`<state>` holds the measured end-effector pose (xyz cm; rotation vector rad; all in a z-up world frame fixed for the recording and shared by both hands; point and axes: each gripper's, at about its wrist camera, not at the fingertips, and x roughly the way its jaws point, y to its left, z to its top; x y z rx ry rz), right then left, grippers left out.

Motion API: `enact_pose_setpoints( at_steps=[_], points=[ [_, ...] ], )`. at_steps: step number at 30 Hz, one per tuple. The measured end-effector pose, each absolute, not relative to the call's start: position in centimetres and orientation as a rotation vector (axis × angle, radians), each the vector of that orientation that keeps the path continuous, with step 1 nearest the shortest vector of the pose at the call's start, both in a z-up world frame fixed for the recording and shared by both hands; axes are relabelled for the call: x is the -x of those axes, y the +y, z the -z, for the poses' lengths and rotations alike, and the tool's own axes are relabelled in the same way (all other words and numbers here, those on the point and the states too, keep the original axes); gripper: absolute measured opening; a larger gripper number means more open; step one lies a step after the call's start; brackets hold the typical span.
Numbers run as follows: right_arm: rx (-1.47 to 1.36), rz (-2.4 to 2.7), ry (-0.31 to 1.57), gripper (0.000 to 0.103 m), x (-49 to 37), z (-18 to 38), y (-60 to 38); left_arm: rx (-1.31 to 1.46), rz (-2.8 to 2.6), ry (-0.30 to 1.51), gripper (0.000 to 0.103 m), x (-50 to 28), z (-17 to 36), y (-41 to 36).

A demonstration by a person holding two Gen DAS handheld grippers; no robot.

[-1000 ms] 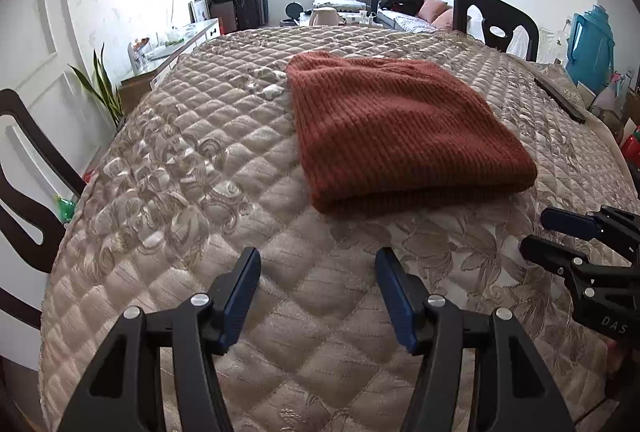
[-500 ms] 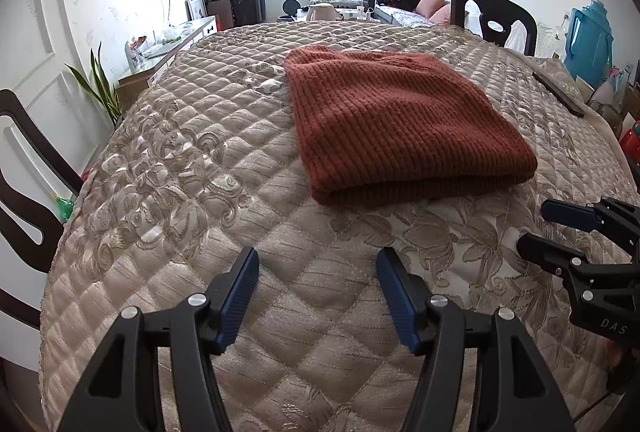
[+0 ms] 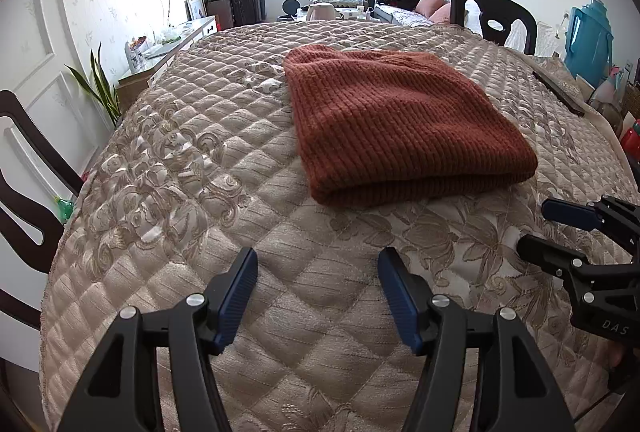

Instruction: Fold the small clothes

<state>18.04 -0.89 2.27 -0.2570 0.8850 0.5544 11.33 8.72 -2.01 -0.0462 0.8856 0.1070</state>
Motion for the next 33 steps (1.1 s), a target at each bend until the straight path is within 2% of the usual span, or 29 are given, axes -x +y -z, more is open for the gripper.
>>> enact_pose_setpoints(
  at_steps=[27, 30, 33],
  points=[
    [0.278, -0.561, 0.885, 0.060, -17.92, -2.28, -0.65, 0.038, -0.109, 0.892, 0.073, -11.46, 2.36, 9.00],
    [0.280, -0.562, 0.885, 0.061, -17.93, -2.25, -0.65, 0.034, -0.110, 0.894, 0.076, -11.47, 2.41, 9.15],
    [0.284, -0.562, 0.884, 0.062, -17.86, -2.22, -0.57, 0.036, -0.117, 0.899, 0.083, -11.51, 2.51, 9.28]
  ],
)
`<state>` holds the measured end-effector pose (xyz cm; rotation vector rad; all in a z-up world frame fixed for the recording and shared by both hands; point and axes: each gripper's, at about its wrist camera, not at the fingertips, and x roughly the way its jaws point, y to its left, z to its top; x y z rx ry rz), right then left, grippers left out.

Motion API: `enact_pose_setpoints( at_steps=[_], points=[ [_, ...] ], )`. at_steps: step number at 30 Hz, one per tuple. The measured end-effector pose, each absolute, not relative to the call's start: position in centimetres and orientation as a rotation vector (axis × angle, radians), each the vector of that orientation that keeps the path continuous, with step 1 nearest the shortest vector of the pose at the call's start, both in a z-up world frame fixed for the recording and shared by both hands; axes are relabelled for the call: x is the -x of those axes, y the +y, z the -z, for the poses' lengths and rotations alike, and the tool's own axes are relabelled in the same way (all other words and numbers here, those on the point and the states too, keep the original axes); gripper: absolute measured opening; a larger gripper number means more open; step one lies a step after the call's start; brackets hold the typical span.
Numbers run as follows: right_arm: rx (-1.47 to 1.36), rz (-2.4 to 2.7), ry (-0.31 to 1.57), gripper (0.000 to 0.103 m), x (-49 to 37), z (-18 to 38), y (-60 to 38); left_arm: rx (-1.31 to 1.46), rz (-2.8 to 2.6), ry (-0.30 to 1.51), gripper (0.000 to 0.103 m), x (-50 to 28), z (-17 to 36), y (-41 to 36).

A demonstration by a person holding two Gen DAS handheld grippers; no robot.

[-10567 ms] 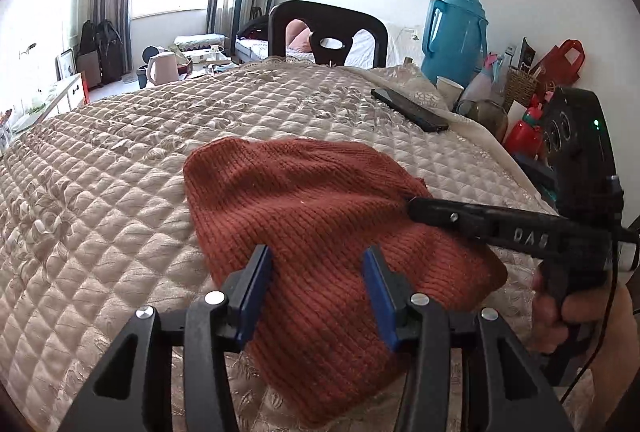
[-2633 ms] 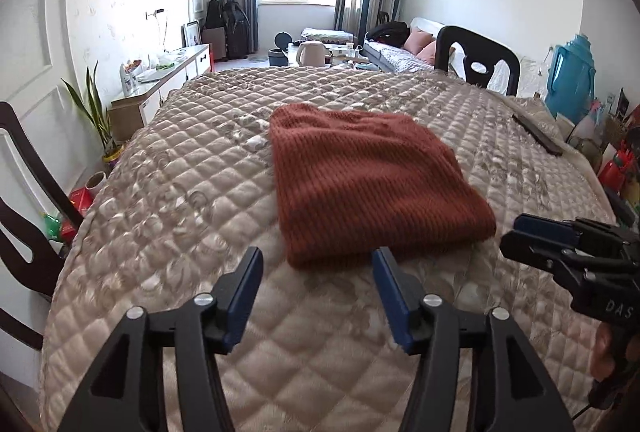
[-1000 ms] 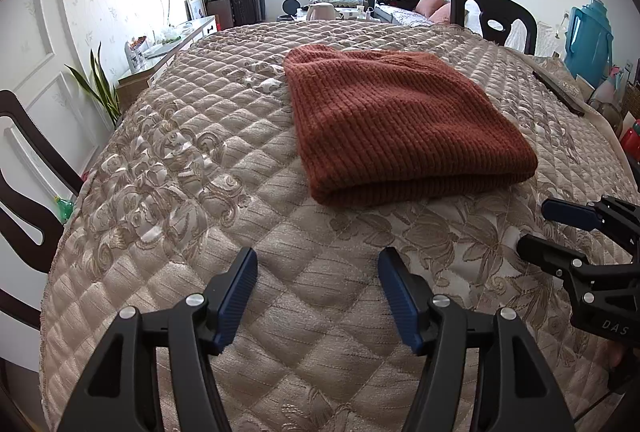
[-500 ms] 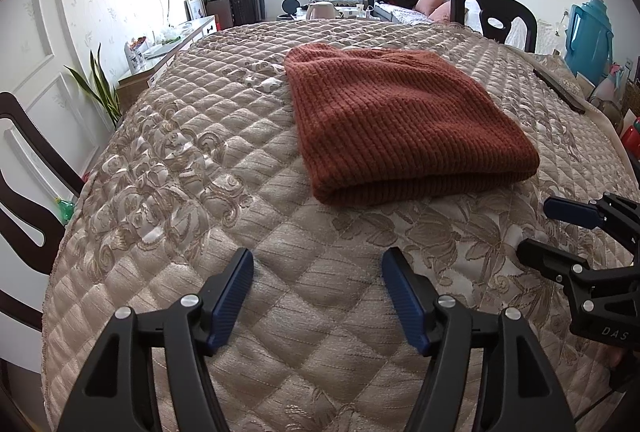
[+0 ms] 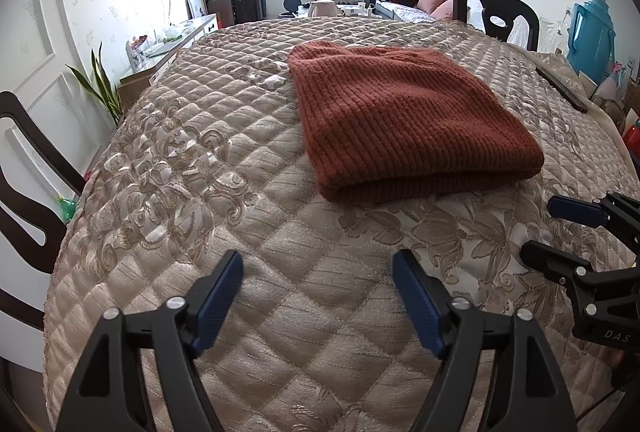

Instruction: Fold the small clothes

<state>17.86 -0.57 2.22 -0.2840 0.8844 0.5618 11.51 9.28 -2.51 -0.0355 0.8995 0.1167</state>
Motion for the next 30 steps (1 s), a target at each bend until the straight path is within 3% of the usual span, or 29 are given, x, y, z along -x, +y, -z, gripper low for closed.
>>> enact_pose_setpoints(
  at_steps=[2, 17, 23, 30],
  points=[
    [0.288, -0.563, 0.884, 0.063, -17.83, -2.20, -0.52, 0.041, -0.115, 0.907, 0.089, -11.55, 2.56, 9.42],
    [0.300, -0.563, 0.882, 0.065, -17.81, -2.18, -0.43, 0.047, -0.091, 0.932, 0.102, -11.84, 2.80, 9.75],
    [0.304, -0.593, 0.891, 0.076, -17.80, -2.04, -0.21, 0.042, -0.085, 0.935, 0.103, -11.93, 2.84, 9.72],
    [0.311, -0.595, 0.891, 0.076, -17.83, -2.03, -0.19, 0.050, -0.089, 0.933, 0.103, -12.10, 2.86, 9.60]
  ],
)
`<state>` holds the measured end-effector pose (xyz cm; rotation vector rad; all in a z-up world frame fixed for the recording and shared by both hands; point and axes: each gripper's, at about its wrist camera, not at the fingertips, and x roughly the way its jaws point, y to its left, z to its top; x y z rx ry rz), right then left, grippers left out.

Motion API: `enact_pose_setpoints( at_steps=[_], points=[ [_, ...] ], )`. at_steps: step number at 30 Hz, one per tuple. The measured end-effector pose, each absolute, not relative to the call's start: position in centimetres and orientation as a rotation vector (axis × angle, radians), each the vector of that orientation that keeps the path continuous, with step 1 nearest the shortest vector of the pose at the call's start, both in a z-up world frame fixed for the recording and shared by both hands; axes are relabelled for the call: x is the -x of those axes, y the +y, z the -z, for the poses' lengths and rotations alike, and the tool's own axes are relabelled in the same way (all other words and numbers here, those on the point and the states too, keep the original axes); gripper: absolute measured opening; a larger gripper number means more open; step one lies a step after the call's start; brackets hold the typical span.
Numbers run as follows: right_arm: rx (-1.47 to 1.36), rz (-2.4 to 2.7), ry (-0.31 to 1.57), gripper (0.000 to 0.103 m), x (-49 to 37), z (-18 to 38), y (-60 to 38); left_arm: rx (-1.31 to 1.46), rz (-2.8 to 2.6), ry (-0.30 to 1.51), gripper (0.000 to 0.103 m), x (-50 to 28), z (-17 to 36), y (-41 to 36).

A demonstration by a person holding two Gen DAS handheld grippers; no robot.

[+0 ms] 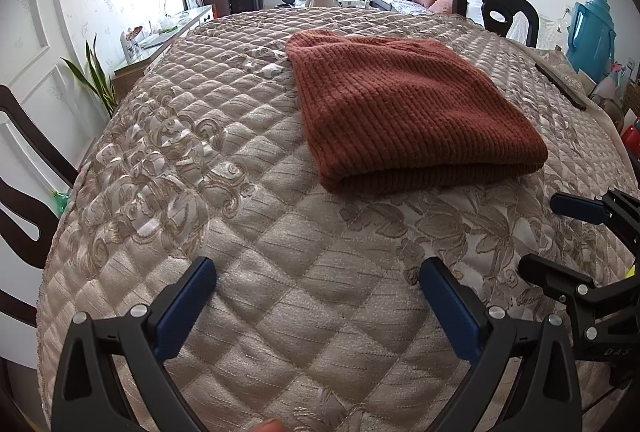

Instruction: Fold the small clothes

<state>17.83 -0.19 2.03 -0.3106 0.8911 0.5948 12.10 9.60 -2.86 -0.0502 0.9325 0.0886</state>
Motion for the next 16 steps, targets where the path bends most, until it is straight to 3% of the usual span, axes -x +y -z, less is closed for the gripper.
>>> enact_pose_setpoints(
  at_steps=[16],
  points=[
    [0.310, -0.595, 0.891, 0.077, -17.83, -2.03, -0.19, 0.051, -0.088, 0.932, 0.103, -12.21, 2.87, 9.61]
  ],
)
